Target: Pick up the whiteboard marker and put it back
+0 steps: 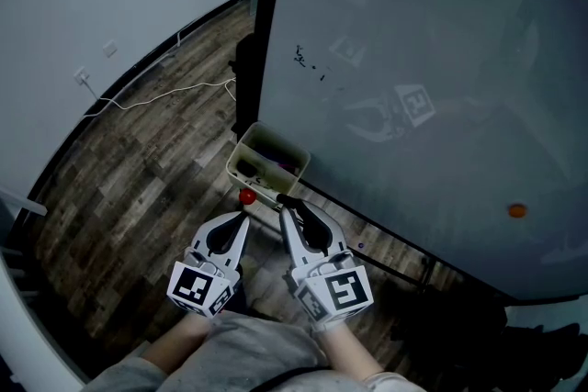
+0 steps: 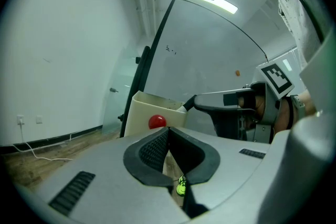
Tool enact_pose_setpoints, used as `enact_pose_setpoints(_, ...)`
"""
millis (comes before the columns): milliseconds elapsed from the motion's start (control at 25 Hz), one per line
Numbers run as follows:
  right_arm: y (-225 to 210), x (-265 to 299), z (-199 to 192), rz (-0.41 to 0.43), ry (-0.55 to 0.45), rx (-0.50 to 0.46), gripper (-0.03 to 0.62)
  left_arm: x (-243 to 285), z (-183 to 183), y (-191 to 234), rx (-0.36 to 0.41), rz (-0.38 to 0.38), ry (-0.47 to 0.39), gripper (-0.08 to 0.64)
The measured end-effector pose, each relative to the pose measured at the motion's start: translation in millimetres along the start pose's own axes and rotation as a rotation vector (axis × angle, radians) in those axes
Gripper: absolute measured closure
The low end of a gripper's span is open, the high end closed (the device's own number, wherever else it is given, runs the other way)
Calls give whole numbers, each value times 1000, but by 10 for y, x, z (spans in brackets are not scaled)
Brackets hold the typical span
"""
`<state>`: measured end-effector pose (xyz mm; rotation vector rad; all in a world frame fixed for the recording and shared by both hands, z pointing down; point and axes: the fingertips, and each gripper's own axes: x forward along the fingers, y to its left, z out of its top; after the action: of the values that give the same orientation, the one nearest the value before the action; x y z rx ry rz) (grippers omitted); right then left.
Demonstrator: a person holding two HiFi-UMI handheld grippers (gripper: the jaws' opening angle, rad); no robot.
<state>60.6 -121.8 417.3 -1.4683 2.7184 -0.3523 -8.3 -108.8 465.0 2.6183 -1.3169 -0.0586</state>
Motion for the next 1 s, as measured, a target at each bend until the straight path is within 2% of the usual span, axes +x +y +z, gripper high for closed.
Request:
enact_pose_setpoints(400, 46, 29, -25, 44, 5, 15, 505, -1, -16, -14, 0, -1, 1, 545)
enact_pose_setpoints(1000, -8, 95, -7, 22, -6, 15, 511, -2, -9, 22, 3, 12, 1, 545)
